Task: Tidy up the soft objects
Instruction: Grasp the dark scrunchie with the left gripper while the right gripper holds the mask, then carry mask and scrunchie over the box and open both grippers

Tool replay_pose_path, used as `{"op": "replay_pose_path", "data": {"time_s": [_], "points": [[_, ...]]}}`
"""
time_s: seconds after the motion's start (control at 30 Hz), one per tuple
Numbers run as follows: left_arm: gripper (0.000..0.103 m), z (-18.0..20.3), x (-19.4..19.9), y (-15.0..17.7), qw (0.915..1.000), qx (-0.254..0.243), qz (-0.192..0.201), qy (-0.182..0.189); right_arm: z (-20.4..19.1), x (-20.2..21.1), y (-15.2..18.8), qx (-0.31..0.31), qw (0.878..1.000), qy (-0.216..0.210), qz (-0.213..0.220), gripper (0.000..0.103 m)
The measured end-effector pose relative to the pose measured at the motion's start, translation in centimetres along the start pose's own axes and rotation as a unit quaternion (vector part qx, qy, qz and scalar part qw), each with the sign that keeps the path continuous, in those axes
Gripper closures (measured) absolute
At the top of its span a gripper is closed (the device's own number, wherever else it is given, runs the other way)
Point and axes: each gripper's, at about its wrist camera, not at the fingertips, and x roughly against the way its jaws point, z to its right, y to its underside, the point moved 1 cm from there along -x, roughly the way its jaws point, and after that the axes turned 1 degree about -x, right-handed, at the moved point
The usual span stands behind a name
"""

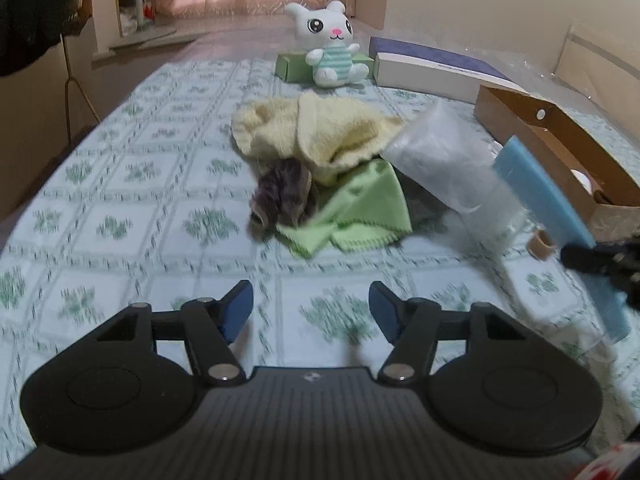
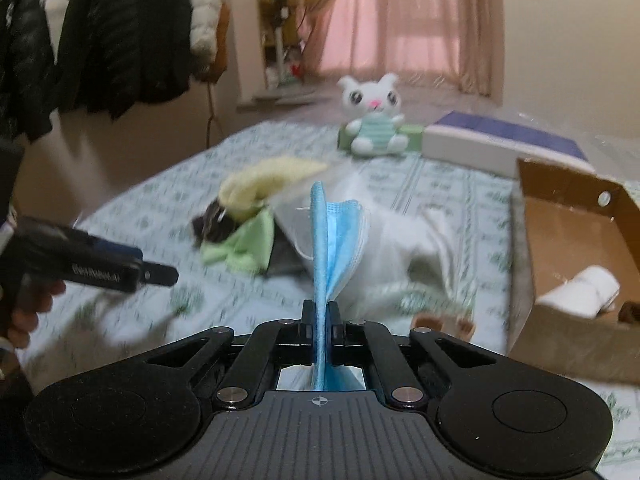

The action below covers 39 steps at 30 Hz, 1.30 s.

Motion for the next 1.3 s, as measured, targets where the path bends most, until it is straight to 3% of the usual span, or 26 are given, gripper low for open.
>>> {"op": "replay_pose_path", "data": {"time_s": [0.13,0.47,0.67,0.9,1.13,1.3], "points": [[0.048,-0.6,-1.6,-1.3,0.9999,-0.009,0.009,-0.003,0.7,-0.2,-1.4,-0.015,1.000,0.008,0.017,0.099],[0.049,-1.6,-5.7,-4.2,0.9997,-0.015,0.018,-0.008,3.0,-0.3,-2.9,-0.041,0.998,0.027,0.033,0.099],[0.078,-2.2,-6.9,-4.5,0.9999,-0.012,0.007,-0.006,4.0,0.1,-2.6,-0.057,0.997,0.035,0.033,0.099],[0.091,-3.1,-4.7,-4.0,0.9998,0.004,0.016,-0.008,5.3,1.7,-2.1,-0.084,0.995,0.039,0.039,0.099],[0.092,-2.9,0.2,-4.4,0.9987,-0.005,0.050,-0.005,7.5,4.2,-2.1,-0.115,0.991,0.040,0.058,0.099],[0.092,-0.2,2.9,-6.3,0.9962,-0.028,0.081,0.017,9.4,6.4,-2.6,-0.130,0.987,0.046,0.080,0.099]]}}
